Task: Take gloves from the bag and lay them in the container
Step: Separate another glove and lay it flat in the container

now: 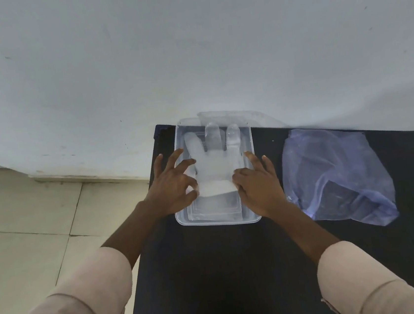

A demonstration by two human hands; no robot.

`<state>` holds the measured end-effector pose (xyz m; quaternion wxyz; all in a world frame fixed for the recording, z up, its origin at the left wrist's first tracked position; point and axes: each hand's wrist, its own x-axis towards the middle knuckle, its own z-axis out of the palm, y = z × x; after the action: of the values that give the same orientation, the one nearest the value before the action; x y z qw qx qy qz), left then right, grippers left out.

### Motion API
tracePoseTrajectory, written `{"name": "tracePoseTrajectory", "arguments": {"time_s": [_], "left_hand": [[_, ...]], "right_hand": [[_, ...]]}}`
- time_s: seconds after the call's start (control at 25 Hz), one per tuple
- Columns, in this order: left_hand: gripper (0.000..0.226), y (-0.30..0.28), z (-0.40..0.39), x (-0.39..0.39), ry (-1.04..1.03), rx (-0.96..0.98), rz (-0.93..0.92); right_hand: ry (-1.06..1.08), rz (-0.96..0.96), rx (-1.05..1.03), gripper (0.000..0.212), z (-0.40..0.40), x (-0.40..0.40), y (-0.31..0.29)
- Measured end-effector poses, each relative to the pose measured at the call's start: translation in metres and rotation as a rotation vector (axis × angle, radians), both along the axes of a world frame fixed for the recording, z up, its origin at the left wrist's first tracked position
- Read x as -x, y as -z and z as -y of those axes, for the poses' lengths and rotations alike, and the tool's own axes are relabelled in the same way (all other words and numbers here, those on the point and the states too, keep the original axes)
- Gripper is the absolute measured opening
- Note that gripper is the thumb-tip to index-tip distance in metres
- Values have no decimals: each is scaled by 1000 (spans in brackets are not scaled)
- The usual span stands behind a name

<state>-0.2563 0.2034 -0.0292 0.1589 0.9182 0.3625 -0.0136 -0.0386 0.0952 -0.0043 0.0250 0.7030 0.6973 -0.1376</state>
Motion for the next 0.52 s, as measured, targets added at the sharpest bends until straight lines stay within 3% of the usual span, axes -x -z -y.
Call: {"name": "tracePoseTrajectory", "arguments": {"time_s": [0.24, 0.52], "left_hand": [[57, -19, -7, -1, 75, 59, -229], [47, -35, 0, -12, 37, 104, -354]], "right_hand": [[-134, 50, 132, 27, -2, -11, -6], [-210, 78, 268, 29, -6, -15, -10]]}}
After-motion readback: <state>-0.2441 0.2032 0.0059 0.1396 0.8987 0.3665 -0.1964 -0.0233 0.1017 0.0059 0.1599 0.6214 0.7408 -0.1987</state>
